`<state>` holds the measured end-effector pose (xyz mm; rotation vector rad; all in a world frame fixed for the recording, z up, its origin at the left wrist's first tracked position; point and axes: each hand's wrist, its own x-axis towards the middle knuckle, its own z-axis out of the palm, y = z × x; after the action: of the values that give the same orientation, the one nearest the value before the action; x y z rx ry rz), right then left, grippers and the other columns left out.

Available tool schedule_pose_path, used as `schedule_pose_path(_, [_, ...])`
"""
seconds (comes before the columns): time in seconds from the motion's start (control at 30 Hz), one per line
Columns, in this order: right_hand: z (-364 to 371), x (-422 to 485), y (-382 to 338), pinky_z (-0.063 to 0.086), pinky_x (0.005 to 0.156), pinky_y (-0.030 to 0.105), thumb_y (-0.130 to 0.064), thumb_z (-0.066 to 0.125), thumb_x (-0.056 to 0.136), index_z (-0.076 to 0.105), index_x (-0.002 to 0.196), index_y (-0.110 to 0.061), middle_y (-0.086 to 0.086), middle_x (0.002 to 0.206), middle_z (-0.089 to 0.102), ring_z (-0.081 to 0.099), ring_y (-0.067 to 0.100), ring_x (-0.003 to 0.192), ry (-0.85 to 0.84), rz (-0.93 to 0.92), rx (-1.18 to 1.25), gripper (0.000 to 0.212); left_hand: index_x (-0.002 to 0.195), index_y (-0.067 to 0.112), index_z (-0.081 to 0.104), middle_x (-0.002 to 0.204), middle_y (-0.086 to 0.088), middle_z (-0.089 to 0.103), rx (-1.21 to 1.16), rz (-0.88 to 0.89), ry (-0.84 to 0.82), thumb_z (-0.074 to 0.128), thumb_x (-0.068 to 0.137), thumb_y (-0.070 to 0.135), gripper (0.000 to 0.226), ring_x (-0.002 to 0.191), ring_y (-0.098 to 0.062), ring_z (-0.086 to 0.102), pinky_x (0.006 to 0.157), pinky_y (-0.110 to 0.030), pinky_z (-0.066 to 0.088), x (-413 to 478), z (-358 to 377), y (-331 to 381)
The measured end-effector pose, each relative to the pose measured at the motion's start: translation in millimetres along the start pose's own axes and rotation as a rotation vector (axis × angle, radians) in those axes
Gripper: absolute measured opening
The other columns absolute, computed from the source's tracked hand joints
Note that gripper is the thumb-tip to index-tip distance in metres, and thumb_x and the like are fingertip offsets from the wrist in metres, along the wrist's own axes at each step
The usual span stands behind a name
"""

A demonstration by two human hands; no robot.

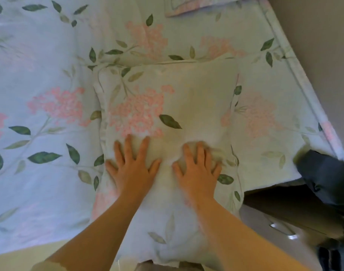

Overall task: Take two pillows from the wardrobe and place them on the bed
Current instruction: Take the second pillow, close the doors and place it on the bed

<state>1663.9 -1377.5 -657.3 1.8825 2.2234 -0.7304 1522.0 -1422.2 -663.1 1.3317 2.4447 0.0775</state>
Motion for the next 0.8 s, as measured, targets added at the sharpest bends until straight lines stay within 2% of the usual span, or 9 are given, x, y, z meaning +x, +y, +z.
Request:
schedule_pose_path(0.07, [8,2,9,0.001,0.107,0.064,-0.064,0.037,0.082,0.009,0.139,-0.048,-0.003,0.156,-0.013,-0.011,0.023,0.142,0.033,0.04,0.012,0.065,0.137,0.05,0.001,0.156,-0.004,-0.003,-0.056,-0.096,-0.014,0.023,0.072,0.076,0.074,0.141,-0.037,0.002,0.106,-0.063,0.019,-4,12,-5])
schedule_pose_path(0.17, [17,10,16,0.005,0.102,0.071,-0.075,0.039,0.072,-0.004,0.135,-0.054,-0.006,0.153,-0.023,-0.02,0.026,0.14,0.016,0.148,0.056,0.079,0.136,0.05,-0.005,0.155,-0.004,-0.009,-0.157,-0.131,-0.071,0.03,0.072,0.076,0.078,0.139,-0.04,0.007,0.104,-0.061,0.028,-2,21,-4])
schedule_pose_path(0.27, [25,16,12,0.012,0.102,0.07,-0.082,0.042,0.064,-0.018,0.133,-0.052,-0.001,0.152,-0.027,-0.017,0.029,0.141,0.022,0.264,0.1,0.097,0.138,0.048,0.001,0.154,-0.006,-0.004,-0.286,-0.146,-0.049,0.043,0.074,0.069,0.079,0.132,-0.043,0.021,0.098,-0.057,0.035,1,20,-6])
schedule_pose_path(0.33, [24,18,9,0.014,0.104,0.068,-0.084,0.043,0.06,-0.022,0.133,-0.05,0.003,0.153,-0.025,-0.013,0.032,0.141,0.017,0.373,0.143,0.103,0.135,0.05,0.005,0.151,-0.008,0.006,-0.453,-0.233,0.0,0.051,0.072,0.066,0.08,0.128,-0.043,0.028,0.096,-0.055,0.037,0,18,-6])
schedule_pose_path(0.4, [23,19,7,0.018,0.104,0.065,-0.084,0.045,0.06,-0.02,0.135,-0.049,0.007,0.155,-0.017,-0.003,0.034,0.142,0.005,0.456,0.201,0.104,0.132,0.053,0.005,0.147,-0.013,0.013,-0.546,-0.313,0.013,0.054,0.07,0.066,0.08,0.125,-0.042,0.031,0.095,-0.055,0.037,-1,16,-7])
schedule_pose_path(0.5, [19,14,-1,0.033,0.096,0.054,-0.079,0.047,0.065,-0.01,0.14,-0.046,0.019,0.149,0.015,0.027,0.036,0.131,0.063,0.511,0.224,0.099,0.134,0.052,0.004,0.136,-0.021,0.027,-0.516,-0.288,-0.06,0.051,0.074,0.065,0.077,0.115,-0.044,0.04,0.09,-0.053,0.039,4,13,-6])
schedule_pose_path(0.6, [14,8,-7,0.04,0.091,0.047,-0.064,0.051,0.077,0.001,0.143,-0.039,0.023,0.14,0.032,0.04,0.038,0.12,0.139,0.463,0.349,0.087,0.134,0.041,0.021,0.122,-0.02,0.043,-0.552,-0.262,-0.059,0.051,0.081,0.056,0.064,0.105,-0.04,0.048,0.078,-0.044,0.039,10,9,-2])
schedule_pose_path(0.7, [4,3,-8,0.042,0.091,0.046,-0.048,0.049,0.087,0.012,0.143,-0.035,0.02,0.135,0.043,0.046,0.038,0.118,0.16,0.355,0.503,0.069,0.114,0.027,0.041,0.108,-0.011,0.056,-0.619,-0.212,0.011,0.047,0.087,0.045,0.033,0.086,-0.026,0.052,0.065,-0.032,0.035,11,2,1])
schedule_pose_path(0.8, [-13,-4,-10,0.043,0.091,0.041,-0.038,0.05,0.09,0.03,0.138,-0.029,0.01,0.132,0.051,0.049,0.032,0.117,0.226,0.291,0.637,0.053,0.089,0.024,0.041,0.085,-0.004,0.057,-0.715,-0.16,0.072,0.044,0.089,0.037,0.013,0.068,-0.018,0.05,0.05,-0.027,0.03,4,-16,7])
